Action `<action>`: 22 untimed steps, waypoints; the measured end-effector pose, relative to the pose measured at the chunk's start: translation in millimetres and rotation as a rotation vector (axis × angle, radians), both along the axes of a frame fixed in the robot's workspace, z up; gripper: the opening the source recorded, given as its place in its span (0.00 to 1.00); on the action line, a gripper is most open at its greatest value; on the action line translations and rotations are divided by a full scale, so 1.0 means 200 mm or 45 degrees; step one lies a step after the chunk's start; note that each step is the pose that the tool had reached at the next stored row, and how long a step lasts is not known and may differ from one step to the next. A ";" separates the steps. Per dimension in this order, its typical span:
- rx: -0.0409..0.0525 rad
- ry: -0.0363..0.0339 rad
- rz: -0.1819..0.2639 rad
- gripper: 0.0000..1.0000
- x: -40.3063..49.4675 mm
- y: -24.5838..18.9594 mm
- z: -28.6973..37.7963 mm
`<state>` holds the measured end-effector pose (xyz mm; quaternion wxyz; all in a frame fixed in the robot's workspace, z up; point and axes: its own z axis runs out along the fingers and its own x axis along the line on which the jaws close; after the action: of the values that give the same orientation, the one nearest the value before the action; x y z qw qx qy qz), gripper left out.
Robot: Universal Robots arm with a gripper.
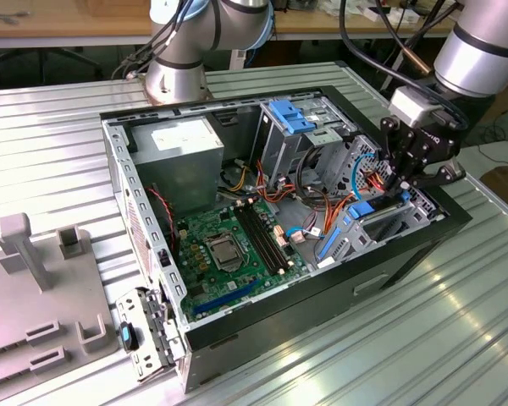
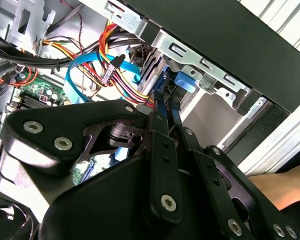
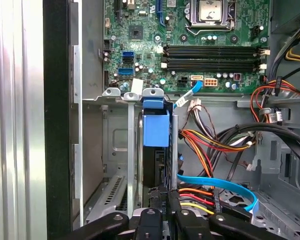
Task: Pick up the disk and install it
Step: 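Insert the first disk wire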
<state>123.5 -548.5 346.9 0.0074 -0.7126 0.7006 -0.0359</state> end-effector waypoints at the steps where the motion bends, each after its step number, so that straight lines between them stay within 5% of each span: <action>1: 0.000 0.0000 0.000 0.17 0.000 -0.002 0.000; 22: 0.000 0.0000 -0.026 0.17 0.000 -0.003 -0.002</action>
<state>123.5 -549.2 346.5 0.0070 -0.7054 0.7079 -0.0361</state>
